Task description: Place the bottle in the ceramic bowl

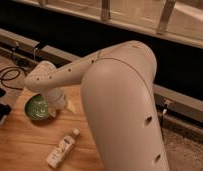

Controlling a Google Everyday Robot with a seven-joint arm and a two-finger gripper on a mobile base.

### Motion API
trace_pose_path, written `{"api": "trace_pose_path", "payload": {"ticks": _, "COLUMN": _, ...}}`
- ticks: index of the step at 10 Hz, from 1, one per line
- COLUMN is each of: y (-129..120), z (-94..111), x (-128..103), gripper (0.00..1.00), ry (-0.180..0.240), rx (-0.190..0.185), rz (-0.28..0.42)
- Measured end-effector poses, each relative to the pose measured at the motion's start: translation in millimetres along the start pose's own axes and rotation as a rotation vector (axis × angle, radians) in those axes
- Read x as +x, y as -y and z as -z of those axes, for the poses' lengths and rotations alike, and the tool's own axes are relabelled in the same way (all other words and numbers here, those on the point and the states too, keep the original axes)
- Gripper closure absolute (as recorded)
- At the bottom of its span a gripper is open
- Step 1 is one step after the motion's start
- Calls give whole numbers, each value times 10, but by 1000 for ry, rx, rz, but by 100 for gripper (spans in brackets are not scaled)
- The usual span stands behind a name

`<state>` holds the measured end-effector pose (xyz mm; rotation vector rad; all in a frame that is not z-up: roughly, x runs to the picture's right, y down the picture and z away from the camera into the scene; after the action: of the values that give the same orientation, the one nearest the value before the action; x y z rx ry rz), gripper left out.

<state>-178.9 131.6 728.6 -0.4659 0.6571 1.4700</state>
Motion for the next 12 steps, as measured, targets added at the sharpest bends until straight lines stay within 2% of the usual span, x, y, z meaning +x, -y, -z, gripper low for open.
{"api": "trace_pose_path", "payload": {"ticks": 3, "y": 146, "z": -340, "x": 271, "gripper": 35, "ry": -91, "rx": 5, "rz": -28}}
{"api": "trace_pose_path", "payload": {"ticks": 5, "y": 180, "z": -530, "x": 414, "gripper": 35, "ry": -154, "rx": 20, "rz": -19}}
{"api": "trace_pose_path", "payload": {"ticks": 6, "y": 176, "z": -575, "x": 454, "gripper": 35, "ry": -171, "rx": 24, "rz": -14}}
{"api": "trace_pose_path", "payload": {"ticks": 10, "y": 180, "z": -569, "x": 450, "gripper": 35, "ry": -171, "rx": 22, "rz": -14}}
{"api": "trace_pose_path", "payload": {"ticks": 12, "y": 139, "z": -653, "x": 461, "gripper": 35, "ry": -202, "rx": 20, "rz": -14}}
